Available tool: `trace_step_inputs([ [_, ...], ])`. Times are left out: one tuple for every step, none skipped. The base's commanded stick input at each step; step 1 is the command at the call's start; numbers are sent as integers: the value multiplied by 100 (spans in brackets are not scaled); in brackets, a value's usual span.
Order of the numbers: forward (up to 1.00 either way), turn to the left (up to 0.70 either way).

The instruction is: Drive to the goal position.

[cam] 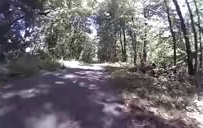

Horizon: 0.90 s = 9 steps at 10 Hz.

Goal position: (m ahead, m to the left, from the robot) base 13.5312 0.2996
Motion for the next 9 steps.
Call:
trace_step_inputs([
  [45, 0],
  [45, 0],
  [45, 0],
  [45, 5],
  [45, 27],
  [45, 27],
  [45, 27],
  [45, 27],
  [45, 27],
])
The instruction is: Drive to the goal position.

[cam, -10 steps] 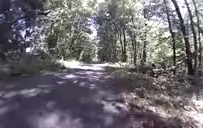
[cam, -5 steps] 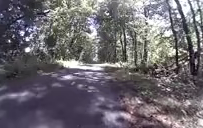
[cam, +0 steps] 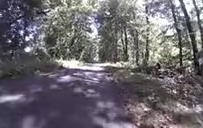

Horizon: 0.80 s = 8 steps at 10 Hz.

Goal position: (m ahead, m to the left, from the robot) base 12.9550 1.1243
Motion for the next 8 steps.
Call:
trace_step_inputs([
  [45, 27],
  [45, 23],
  [45, 11],
  [45, 0],
  [45, 0],
  [45, 0],
  [45, 0],
  [45, 0],
])
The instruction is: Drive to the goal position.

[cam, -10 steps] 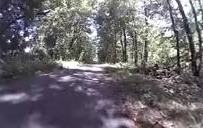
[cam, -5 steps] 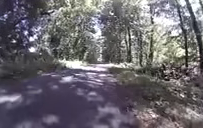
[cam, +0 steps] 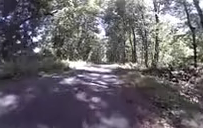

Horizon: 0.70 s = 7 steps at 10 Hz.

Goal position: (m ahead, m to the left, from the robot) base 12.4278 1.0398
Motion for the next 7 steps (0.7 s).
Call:
trace_step_inputs([
  [45, 0],
  [45, 0],
  [45, 0],
  [45, 0],
  [45, -9],
  [45, -20],
  [45, -27],
])
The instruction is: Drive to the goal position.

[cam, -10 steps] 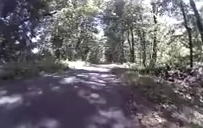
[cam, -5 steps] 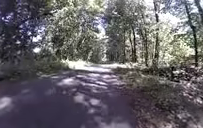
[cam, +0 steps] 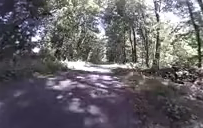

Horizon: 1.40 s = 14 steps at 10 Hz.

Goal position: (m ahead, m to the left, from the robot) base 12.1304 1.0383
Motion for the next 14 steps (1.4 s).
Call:
trace_step_inputs([
  [45, -27],
  [45, -8],
  [45, 0],
  [45, 0],
  [45, 0],
  [45, 0],
  [45, 0],
  [45, 0],
  [45, 0],
  [45, 0],
  [45, 0],
  [45, 0],
  [45, 0],
  [45, 0],
])
